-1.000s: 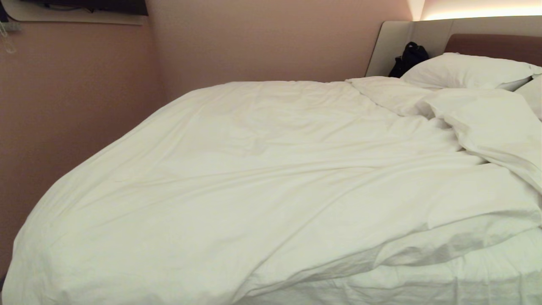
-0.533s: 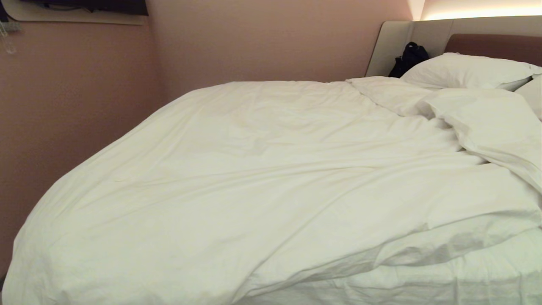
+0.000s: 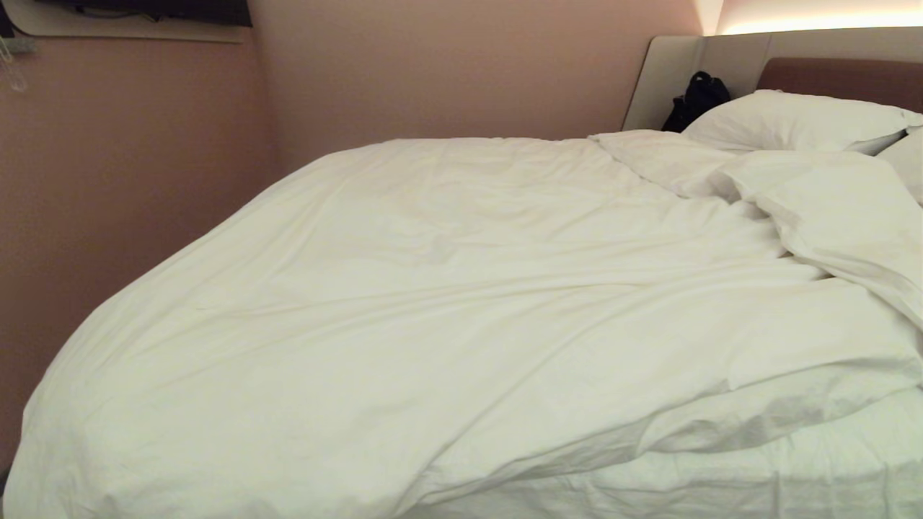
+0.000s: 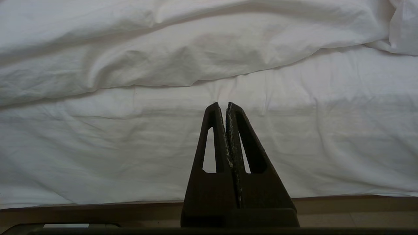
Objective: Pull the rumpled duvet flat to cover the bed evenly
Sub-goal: Hold the folded corner of the quilt
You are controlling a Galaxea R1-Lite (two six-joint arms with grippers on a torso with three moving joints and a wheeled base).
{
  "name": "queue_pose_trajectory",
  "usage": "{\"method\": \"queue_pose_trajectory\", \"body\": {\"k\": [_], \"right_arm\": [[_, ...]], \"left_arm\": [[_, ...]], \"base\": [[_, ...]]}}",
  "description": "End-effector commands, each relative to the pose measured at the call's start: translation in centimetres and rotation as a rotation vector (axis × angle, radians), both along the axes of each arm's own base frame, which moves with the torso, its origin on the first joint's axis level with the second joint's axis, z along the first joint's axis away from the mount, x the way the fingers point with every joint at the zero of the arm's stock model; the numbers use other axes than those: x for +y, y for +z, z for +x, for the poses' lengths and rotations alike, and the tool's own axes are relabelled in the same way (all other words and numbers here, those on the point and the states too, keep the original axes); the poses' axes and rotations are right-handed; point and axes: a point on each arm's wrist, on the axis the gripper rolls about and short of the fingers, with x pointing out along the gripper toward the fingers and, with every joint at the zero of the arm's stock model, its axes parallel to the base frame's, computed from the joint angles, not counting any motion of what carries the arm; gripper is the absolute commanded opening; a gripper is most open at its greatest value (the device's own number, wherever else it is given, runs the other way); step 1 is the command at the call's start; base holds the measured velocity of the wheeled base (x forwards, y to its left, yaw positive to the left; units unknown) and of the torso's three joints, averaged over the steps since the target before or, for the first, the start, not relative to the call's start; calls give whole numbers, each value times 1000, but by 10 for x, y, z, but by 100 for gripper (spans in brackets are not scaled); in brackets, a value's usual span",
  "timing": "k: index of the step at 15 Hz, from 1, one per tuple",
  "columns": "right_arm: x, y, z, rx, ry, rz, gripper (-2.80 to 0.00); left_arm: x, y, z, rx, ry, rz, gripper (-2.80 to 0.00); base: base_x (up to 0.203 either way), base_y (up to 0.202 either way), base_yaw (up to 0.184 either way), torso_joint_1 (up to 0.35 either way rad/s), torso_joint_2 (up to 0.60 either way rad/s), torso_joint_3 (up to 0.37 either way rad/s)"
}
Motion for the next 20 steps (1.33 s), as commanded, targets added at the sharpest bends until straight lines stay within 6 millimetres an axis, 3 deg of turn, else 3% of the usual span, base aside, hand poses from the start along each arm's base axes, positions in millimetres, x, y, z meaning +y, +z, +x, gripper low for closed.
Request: {"method": "queue_pose_trajectory", "body": {"k": [1, 17, 20], "right_arm": [[0, 0, 0, 1, 0, 0, -280], [0, 0, 0, 1, 0, 0, -280], [0, 0, 0, 1, 0, 0, -280]], "left_arm": [[0, -3, 1, 11, 0, -6, -280], [0, -3, 1, 11, 0, -8, -280], [0, -3, 1, 11, 2, -10, -280]], "base": [[0, 0, 0, 0, 0, 0], [0, 0, 0, 0, 0, 0], [-152, 0, 2, 4, 5, 4]]}}
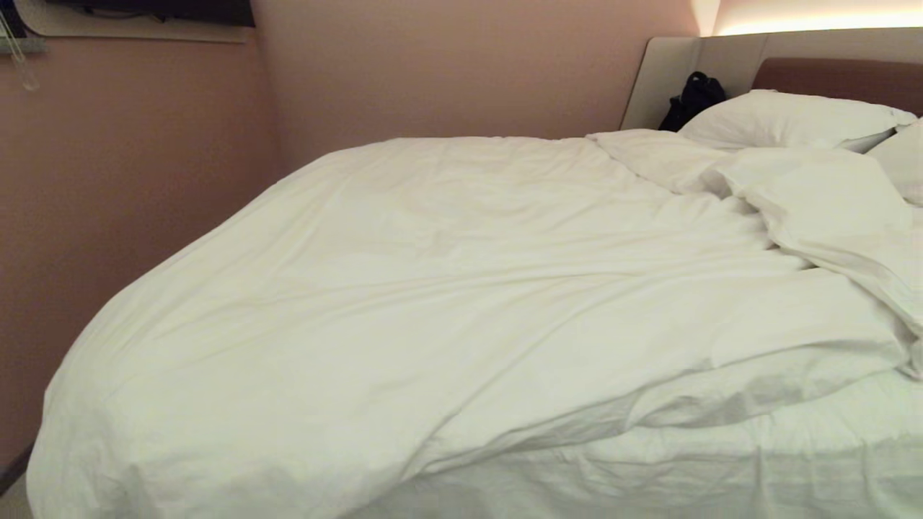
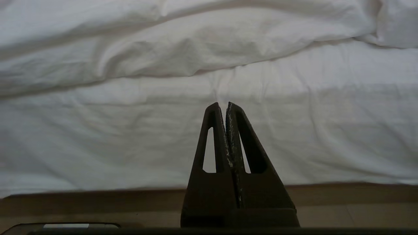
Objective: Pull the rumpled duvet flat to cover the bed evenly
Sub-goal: Hold the folded corner of the quilt
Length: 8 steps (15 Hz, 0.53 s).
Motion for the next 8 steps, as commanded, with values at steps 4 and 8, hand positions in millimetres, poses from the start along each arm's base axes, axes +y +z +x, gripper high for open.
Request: {"method": "queue_pose_trajectory", "body": {"k": [4, 8], "right_arm": [[0, 0, 0, 2, 1, 0, -280], [0, 0, 0, 2, 1, 0, -280]], "left_arm": [[0, 0, 0, -2, 1, -2, -280], [0, 0, 0, -2, 1, -4, -280]], "base": [[-193, 0, 0, 0, -1, 2], [-191, 0, 0, 3, 3, 1]]}}
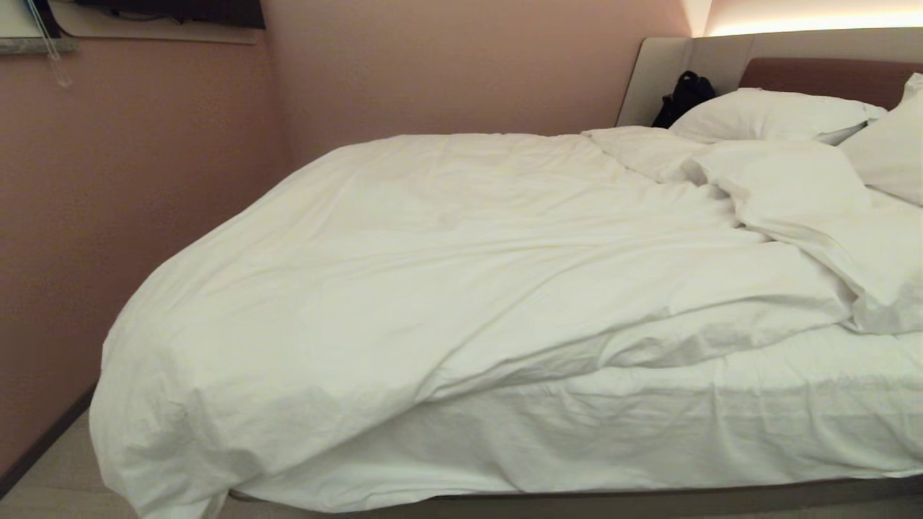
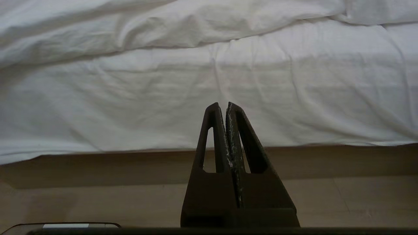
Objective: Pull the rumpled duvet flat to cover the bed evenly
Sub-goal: Hold the folded corner of the quilt
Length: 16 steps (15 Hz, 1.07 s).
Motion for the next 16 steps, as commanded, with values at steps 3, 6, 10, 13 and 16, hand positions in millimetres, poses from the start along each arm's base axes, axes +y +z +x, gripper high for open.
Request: {"method": "queue_pose_trajectory", "body": {"k": [3, 6, 10, 13, 16], "right_arm": [[0, 0, 0, 1, 1, 0, -280], [0, 0, 0, 1, 1, 0, -280], [0, 0, 0, 1, 1, 0, -280], [0, 0, 0, 1, 1, 0, -280], [0, 0, 0, 1, 1, 0, -280]], "left_arm": [[0, 0, 0, -1, 2, -3, -280], [0, 0, 0, -1, 2, -5, -280], [0, 0, 0, -1, 2, -5, -280], [0, 0, 0, -1, 4, -18, -280], [0, 0, 0, -2, 4, -19, -280]], "base": [[-176, 0, 2, 1, 3, 2], [0, 0, 0, 0, 0, 0], [0, 0, 0, 0, 0, 0], [0, 0, 0, 0, 0, 0], [1, -35, 4, 2, 0, 1]]}}
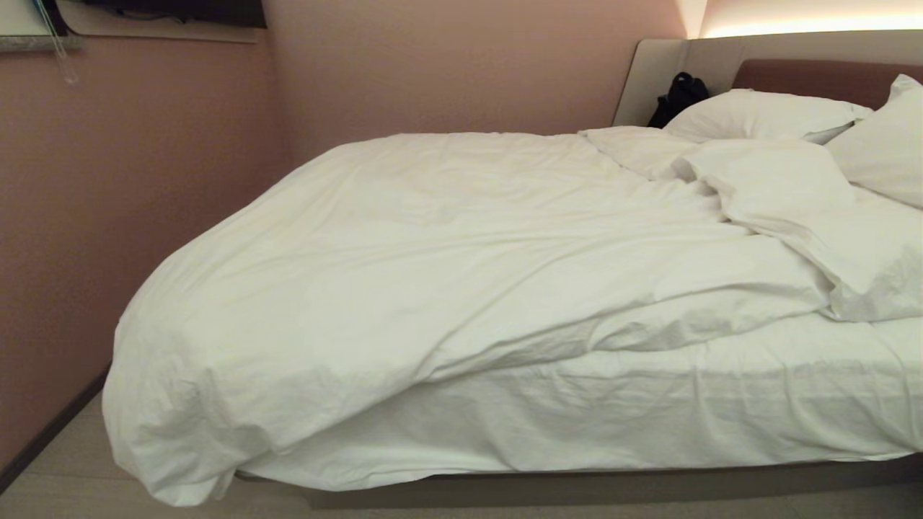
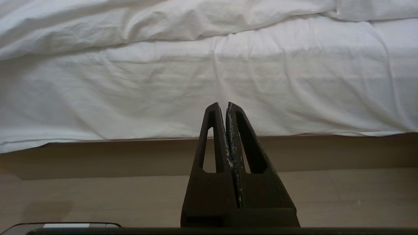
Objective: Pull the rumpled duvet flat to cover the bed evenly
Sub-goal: Hold the folded corner of the quilt
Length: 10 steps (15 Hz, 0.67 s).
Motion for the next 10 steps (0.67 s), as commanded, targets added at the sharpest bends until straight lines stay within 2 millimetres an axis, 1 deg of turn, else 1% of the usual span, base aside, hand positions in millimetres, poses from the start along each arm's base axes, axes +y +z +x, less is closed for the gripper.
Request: {"method": "queue_pose_trajectory", "body": {"k": [1, 10], "right_arm": [[0, 0, 0, 1, 1, 0, -280], [0, 0, 0, 1, 1, 0, -280]], "left_arm": [[0, 0, 0, 0, 1, -1, -280], [0, 0, 0, -1, 1, -2, -280]], "base": [[1, -161, 3, 7, 0, 2], [0, -194, 0, 1, 1, 3]]}}
